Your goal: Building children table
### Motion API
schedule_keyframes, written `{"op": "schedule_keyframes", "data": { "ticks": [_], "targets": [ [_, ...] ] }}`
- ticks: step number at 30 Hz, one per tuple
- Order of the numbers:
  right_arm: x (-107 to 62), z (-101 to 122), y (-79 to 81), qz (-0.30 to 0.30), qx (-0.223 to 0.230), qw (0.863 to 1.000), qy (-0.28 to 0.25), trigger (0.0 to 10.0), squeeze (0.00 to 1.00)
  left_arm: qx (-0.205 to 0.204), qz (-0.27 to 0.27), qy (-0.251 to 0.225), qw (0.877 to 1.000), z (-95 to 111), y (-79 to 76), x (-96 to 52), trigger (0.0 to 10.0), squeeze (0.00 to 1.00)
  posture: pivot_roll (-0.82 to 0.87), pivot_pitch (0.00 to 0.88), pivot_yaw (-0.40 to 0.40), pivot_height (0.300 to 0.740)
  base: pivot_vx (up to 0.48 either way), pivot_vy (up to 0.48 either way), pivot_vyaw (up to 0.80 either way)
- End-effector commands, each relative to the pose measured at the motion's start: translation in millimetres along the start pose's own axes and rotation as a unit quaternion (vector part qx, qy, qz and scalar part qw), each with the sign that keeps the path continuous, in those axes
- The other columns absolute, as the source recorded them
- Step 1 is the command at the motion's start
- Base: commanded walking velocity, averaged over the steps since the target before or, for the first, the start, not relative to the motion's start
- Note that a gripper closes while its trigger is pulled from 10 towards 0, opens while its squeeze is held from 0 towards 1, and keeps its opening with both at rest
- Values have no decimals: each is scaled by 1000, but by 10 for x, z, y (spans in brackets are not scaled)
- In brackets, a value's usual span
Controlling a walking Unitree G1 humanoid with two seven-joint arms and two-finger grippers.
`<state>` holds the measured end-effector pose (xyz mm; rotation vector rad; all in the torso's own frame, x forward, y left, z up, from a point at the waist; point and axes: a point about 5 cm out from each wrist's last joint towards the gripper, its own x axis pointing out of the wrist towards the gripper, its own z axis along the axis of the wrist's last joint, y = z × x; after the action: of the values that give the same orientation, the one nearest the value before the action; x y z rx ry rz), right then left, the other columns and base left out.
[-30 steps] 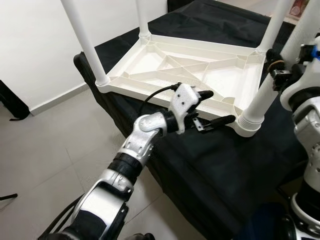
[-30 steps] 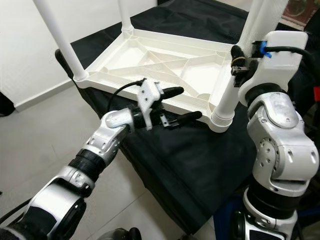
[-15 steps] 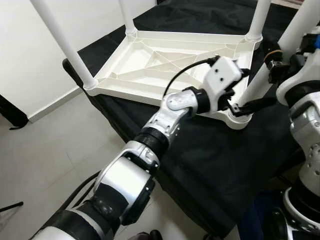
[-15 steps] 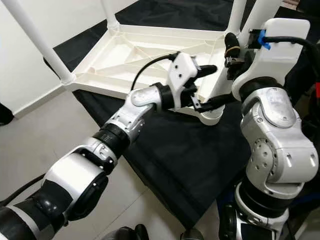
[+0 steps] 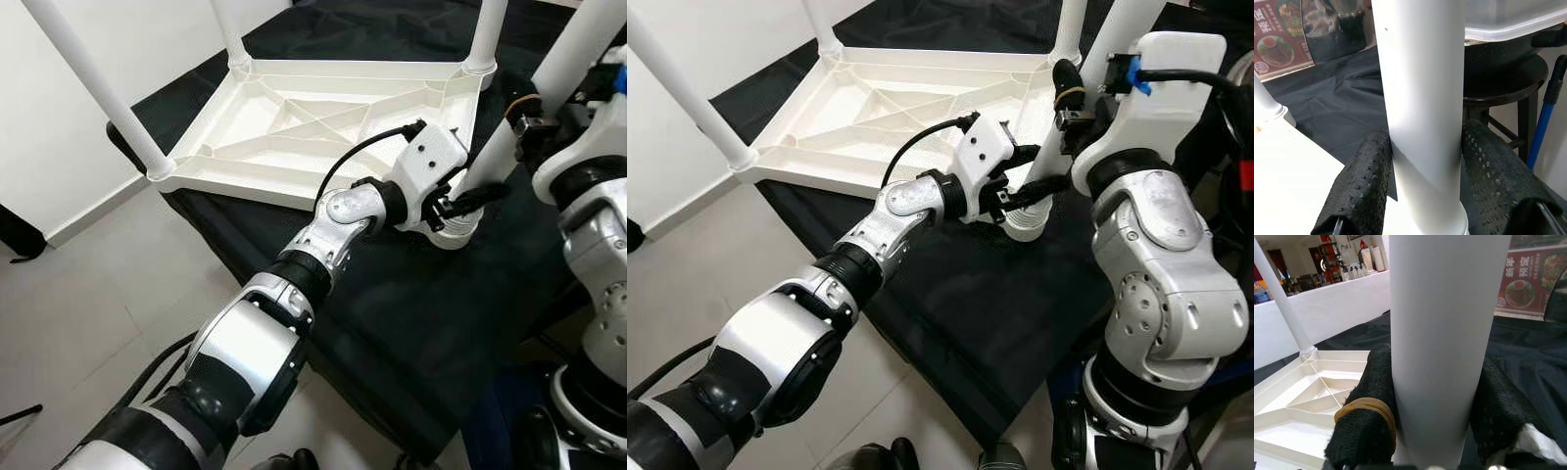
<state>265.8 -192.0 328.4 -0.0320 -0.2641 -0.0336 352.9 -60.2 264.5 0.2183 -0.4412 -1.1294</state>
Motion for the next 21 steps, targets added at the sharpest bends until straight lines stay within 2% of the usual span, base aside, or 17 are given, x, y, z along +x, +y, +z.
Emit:
{"op": "schedule_keyframes", "data": {
  "ticks": [1, 7, 11, 12, 17, 19, 21],
  "targets": [
    [26, -497, 94, 34, -6, 988, 147, 10000, 0, 0, 10, 0, 1000, -34, 36, -50, 0, 0, -191, 246, 168, 740, 0, 0, 0],
    [41, -455, 161, 68, -15, 988, 138, 10000, 0, 4, 27, -6, 1000, -32, 91, -88, 0, 0, -192, 242, 163, 740, 0, 0, 0],
    [35, -434, 216, 112, -29, 984, 132, 10000, 20, 1, 37, -13, 999, -53, 105, -125, 0, 0, -195, 232, 150, 740, 0, 0, 0],
    [34, -426, 217, 120, -31, 984, 131, 10000, 1000, 0, 40, -14, 999, -61, 106, -136, 0, 0, -193, 230, 147, 740, 0, 0, 0],
    [40, -381, 199, 142, -30, 982, 121, 10000, 1000, -1, 44, -18, 999, -76, 107, -156, 0, 0, -190, 225, 144, 740, 0, 0, 0],
    [86, -256, 78, 167, -35, 981, 97, 10000, 1000, -3, 49, -22, 999, -102, 116, -197, 0, 0, -188, 217, 134, 740, 0, 0, 0],
    [86, -256, 78, 167, -35, 981, 97, 10000, 1000, -3, 49, -22, 999, -102, 116, -197, 0, 0, -188, 217, 134, 740, 0, 0, 0]
  ]
}}
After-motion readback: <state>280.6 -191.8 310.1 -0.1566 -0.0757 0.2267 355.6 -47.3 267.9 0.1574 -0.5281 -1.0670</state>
